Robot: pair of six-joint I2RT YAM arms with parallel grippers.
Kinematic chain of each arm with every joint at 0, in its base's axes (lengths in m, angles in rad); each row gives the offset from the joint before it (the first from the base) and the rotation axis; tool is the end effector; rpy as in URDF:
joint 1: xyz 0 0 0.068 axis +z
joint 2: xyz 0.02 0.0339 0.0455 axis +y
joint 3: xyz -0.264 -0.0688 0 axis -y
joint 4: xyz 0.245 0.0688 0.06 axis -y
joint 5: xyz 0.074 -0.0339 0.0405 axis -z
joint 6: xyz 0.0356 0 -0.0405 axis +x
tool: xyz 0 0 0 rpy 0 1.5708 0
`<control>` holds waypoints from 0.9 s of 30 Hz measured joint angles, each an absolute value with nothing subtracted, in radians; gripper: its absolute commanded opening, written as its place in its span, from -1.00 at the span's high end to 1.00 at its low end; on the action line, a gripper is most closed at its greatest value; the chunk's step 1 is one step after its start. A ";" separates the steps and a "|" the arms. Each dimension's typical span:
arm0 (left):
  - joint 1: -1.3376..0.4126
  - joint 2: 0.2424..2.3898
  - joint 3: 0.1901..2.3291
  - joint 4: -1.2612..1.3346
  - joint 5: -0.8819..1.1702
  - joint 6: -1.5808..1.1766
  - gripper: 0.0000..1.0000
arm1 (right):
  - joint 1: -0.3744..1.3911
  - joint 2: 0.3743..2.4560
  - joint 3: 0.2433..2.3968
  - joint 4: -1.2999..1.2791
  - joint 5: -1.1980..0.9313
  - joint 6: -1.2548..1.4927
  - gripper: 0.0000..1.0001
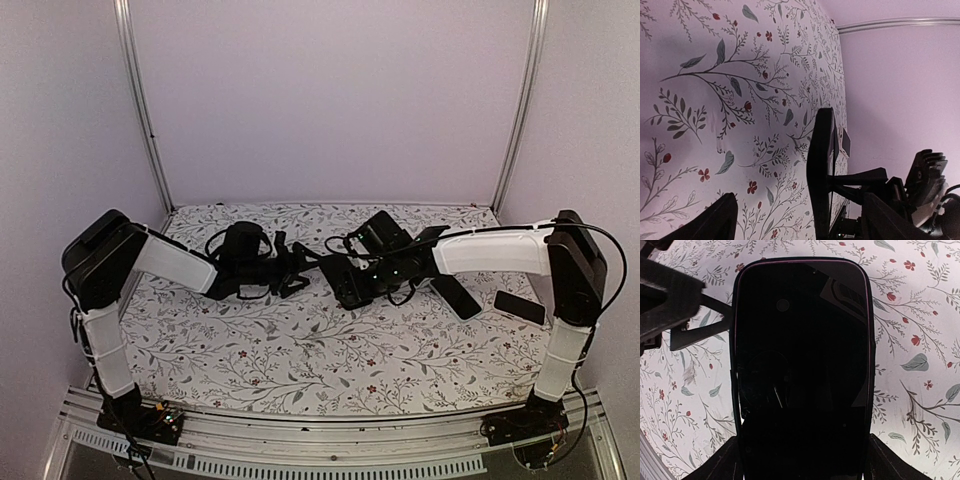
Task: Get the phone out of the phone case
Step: Pass from the right arm to the left
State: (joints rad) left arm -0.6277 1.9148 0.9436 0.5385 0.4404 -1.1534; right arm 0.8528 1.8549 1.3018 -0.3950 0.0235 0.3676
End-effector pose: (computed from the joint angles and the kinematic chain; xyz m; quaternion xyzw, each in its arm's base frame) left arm 0.3094 -0.2432 0.1491 -0.0999 0.8244 -0.5245 0.1877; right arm 0.2624 0.2991 0.2002 -0.2252 0.9248 0.1664 0.2574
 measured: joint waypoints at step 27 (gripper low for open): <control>-0.644 1.974 1.035 0.630 0.503 -1.221 1.00 | 0.878 1.857 1.368 -0.419 0.020 0.354 -0.04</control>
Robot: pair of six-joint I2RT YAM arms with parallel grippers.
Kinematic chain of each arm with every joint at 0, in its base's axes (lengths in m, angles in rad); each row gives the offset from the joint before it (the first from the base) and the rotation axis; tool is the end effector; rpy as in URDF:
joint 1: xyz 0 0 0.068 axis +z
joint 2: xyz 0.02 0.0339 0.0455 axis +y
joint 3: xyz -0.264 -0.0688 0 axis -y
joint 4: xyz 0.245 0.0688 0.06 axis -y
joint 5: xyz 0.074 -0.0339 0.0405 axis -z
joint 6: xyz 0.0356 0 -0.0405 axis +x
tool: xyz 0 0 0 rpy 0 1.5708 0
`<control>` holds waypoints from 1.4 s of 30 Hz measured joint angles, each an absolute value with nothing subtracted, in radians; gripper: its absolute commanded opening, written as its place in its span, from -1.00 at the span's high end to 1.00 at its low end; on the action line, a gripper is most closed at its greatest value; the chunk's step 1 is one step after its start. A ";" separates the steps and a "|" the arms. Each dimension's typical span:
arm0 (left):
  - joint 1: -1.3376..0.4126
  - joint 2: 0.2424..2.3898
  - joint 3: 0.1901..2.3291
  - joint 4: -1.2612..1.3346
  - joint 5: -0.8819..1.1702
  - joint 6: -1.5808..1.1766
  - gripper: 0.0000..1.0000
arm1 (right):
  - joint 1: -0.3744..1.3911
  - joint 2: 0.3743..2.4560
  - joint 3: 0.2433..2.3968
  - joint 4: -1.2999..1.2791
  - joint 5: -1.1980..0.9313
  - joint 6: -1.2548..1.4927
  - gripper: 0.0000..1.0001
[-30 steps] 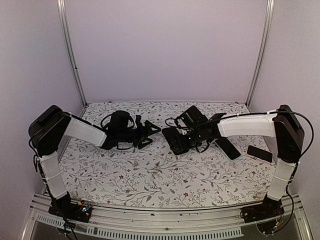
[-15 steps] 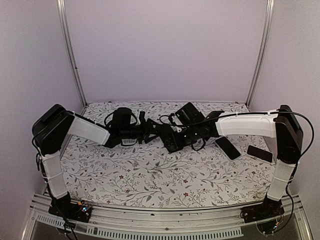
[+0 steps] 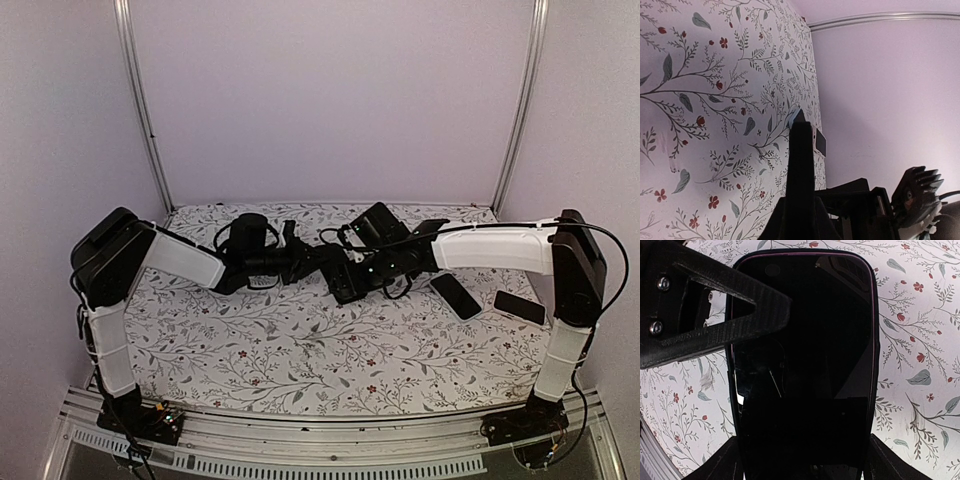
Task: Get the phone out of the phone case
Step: Pass from the right arm to the left, then remove the top right corner of the phone case from itself.
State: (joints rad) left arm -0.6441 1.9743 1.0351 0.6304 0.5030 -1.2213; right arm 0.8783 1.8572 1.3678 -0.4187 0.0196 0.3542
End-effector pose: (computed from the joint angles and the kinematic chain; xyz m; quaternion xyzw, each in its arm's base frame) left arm 0.3231 -0.2641 0.1620 -0.0818 0.7915 -0.5787 0.1790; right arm 0.2600 0.3124 0.2181 -0.2419 0.9141 0.1805 0.2708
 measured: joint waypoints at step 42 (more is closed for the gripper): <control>-0.516 1.772 0.900 1.127 0.629 -1.337 1.00 | 0.655 1.540 1.097 0.190 -0.561 0.496 -0.98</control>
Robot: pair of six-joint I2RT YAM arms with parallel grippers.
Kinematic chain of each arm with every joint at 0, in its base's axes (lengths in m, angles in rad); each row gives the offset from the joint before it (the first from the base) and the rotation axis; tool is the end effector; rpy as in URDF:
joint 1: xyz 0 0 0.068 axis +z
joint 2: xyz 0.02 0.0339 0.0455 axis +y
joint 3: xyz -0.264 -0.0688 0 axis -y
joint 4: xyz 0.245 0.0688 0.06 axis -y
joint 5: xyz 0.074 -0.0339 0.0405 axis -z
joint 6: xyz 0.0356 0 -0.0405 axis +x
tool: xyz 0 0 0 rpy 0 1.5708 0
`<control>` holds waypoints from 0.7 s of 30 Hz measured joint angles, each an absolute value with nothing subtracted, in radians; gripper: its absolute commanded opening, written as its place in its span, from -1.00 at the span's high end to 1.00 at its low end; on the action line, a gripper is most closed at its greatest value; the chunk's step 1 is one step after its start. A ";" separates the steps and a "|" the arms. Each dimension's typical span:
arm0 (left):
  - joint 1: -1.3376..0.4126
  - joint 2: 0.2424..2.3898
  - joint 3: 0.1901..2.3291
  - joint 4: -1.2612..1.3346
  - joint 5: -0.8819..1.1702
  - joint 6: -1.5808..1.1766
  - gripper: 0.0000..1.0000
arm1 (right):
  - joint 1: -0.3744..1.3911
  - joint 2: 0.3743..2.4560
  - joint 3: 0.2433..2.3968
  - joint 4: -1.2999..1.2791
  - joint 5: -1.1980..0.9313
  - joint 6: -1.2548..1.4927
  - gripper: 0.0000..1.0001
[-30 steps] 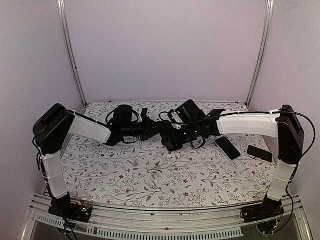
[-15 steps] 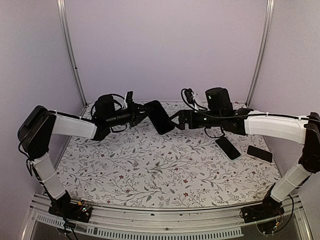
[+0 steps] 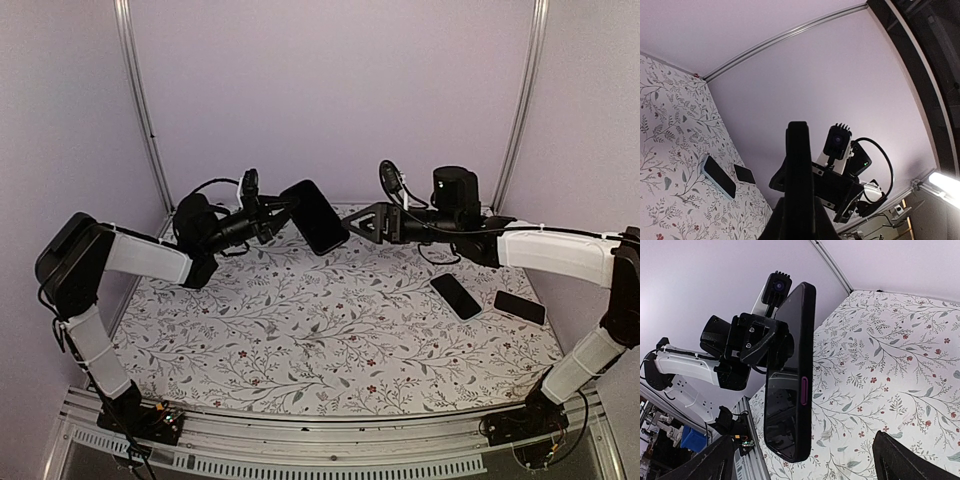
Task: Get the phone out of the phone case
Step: Remove the top right corner of the phone case from itself.
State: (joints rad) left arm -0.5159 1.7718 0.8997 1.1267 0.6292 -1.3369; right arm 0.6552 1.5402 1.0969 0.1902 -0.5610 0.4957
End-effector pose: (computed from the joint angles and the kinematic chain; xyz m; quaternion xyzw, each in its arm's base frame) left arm 0.3165 -0.2036 0.2491 -0.0076 0.6310 -0.7151 0.3006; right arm 0.2738 0.2343 0.3004 -0.2295 0.7439 0.5038 0.3744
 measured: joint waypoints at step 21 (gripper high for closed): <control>-0.519 1.809 0.878 1.425 0.652 -1.481 1.00 | 0.636 1.540 1.060 0.236 -0.615 0.561 -0.98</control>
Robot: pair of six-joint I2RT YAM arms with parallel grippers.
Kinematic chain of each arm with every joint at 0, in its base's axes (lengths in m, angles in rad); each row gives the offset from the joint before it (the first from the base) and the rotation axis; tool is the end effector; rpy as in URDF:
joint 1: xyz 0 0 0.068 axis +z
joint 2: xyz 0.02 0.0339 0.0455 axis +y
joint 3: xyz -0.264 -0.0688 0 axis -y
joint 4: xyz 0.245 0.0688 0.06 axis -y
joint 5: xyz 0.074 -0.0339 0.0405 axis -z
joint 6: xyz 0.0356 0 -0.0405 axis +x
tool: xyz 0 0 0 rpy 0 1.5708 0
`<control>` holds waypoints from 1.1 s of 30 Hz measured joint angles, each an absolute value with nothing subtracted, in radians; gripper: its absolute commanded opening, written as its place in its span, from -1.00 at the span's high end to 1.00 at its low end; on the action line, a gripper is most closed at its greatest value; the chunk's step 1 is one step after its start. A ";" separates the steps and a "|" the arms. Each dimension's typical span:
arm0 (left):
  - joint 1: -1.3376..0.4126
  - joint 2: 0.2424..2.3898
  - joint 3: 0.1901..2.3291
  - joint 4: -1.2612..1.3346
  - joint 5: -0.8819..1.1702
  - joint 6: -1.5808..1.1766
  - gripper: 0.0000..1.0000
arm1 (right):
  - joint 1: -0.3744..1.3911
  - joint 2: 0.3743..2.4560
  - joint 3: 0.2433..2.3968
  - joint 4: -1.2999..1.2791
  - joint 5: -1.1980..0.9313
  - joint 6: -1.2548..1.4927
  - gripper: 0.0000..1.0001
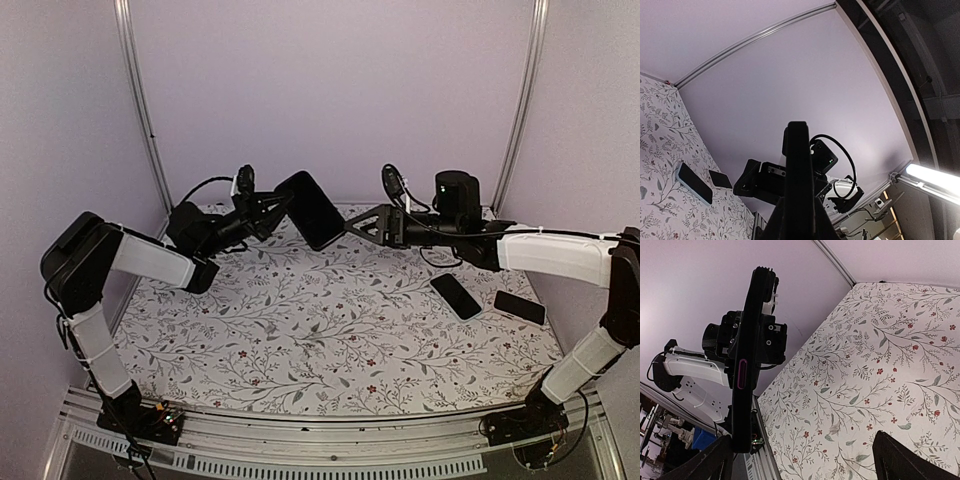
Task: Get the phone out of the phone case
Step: Remove the top right corner of the phone case from itself.
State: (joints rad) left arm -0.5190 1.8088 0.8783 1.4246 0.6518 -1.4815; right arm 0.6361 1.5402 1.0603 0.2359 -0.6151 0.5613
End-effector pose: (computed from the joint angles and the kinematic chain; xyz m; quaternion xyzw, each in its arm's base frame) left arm 0.3078 -0.2007 0.2579 0.0188 0.5578 -0.7732 0.3011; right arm 0.2750 0.2286 0.2926 -0.2144 0.7434 0.5278 0.3504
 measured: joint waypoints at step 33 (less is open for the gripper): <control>-0.549 1.809 0.839 1.438 0.611 -1.470 1.00 | 0.610 1.538 0.970 0.313 -0.633 0.592 -0.98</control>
State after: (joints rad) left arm -0.5491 1.8088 0.8391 1.4376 0.6113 -1.4700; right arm 0.6102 1.5383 0.9699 0.3130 -0.6327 0.5919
